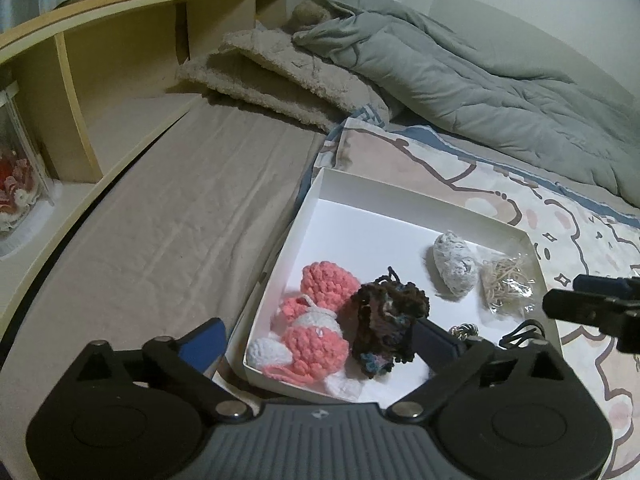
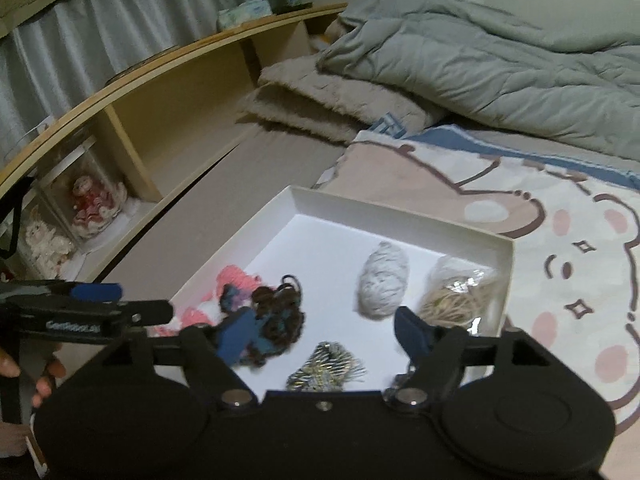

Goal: Organize objects
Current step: 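Lower both items into the tray and open both tools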

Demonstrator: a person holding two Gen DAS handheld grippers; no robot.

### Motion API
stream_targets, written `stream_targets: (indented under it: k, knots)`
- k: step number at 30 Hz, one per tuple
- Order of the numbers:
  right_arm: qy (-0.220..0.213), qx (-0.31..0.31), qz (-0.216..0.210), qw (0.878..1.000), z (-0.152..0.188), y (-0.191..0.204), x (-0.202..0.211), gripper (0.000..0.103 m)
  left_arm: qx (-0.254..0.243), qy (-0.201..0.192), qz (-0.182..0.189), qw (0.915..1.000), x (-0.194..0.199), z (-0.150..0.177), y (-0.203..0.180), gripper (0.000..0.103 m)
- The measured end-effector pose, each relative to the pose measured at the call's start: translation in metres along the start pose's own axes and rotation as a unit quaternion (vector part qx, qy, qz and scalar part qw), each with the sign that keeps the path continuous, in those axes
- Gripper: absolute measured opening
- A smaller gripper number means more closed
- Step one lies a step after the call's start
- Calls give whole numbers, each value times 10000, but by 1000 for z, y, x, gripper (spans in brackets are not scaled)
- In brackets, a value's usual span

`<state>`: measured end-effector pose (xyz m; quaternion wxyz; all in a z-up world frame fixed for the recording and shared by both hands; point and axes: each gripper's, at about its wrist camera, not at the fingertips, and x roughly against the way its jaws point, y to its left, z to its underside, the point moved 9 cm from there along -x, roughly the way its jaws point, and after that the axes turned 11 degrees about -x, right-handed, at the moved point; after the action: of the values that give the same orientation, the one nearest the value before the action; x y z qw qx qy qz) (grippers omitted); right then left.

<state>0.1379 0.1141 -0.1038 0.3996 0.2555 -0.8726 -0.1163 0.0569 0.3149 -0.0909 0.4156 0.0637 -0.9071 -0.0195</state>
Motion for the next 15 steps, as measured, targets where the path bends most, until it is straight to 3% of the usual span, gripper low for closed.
stream_targets:
  k: [9,15]
  knots:
    - [-193,6,248,9995,-7,-23,10,103,-8,-52,48,10000,12,-2,-9,103]
    - [-219,-20,332,9992,-11,-37,15,103,38,-106,113,9999,16,-7,-16,103]
